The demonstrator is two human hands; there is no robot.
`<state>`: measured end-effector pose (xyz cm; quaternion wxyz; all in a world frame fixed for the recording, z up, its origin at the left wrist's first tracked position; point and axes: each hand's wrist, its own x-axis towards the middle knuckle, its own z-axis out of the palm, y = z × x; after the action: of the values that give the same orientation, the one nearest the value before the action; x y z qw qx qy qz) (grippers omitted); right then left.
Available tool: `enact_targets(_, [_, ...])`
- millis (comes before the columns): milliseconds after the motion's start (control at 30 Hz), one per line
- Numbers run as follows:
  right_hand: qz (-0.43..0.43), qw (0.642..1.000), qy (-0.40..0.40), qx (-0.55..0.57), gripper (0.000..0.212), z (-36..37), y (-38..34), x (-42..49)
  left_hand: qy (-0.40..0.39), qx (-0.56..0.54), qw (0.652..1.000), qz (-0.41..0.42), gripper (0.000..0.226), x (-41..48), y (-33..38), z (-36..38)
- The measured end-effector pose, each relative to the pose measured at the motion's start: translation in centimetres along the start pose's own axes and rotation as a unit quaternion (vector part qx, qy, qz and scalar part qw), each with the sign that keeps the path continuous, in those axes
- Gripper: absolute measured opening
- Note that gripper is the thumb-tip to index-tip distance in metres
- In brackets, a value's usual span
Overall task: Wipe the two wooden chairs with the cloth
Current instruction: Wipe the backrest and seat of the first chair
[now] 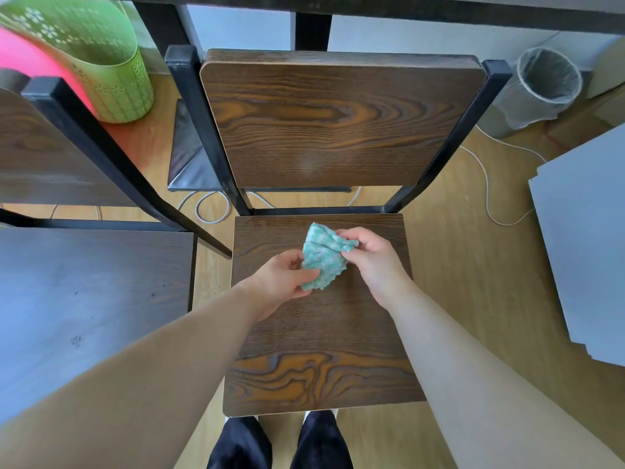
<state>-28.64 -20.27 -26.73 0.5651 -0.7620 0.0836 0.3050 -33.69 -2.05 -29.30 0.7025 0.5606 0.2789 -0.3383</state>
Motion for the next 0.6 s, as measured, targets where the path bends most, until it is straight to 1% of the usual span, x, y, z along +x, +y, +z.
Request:
enact_targets(67, [-0.055,0.987,0.035,-0.144,0.021,-0.1,0.5,0.1,0.011,-0.034,0.999,-0.011,0.027,0.1,0.2,0.0])
enact_targets(133, [-0.121,0.961,0.049,-0.246,0.021,-0.3,1.0,-0.2,0.021,-0.054,0.998,-0.017,0.027,0.1,0.4,0.1])
enact_targets(233, [-0.202,0.930,0.049,-0.304,0.020,-0.3,1.8,-0.8,0.025,-0.074,0.997,-0.022,0.026,0.3,0.7,0.0])
enact_targets(300, [-0.222,0.920,0.040,-0.320,0.020,-0.2,2.2,-1.2,0.020,-0.087,0.996,-0.027,0.026,0.4,0.9,-0.1])
enact_targets(367, [-0.219,0.920,0.024,-0.324,0.023,0.0,2.8,-1.4,0.014,-0.089,0.996,-0.029,0.026,0.4,1.0,-0.2])
enact_targets(400, [-0.204,0.925,0.013,-0.321,0.025,0.2,3.0,-1.5,0.010,-0.087,0.996,-0.029,0.027,0.3,1.1,-0.3])
enact_targets(500, [-0.114,0.951,-0.025,-0.287,0.034,0.7,3.2,-1.9,-0.013,-0.078,0.996,-0.032,0.032,0.2,1.3,-0.6])
enact_targets(600, [-0.061,0.969,-0.020,-0.238,0.040,1.0,3.4,-1.9,-0.046,-0.038,0.997,-0.038,0.043,0.1,1.5,-0.8])
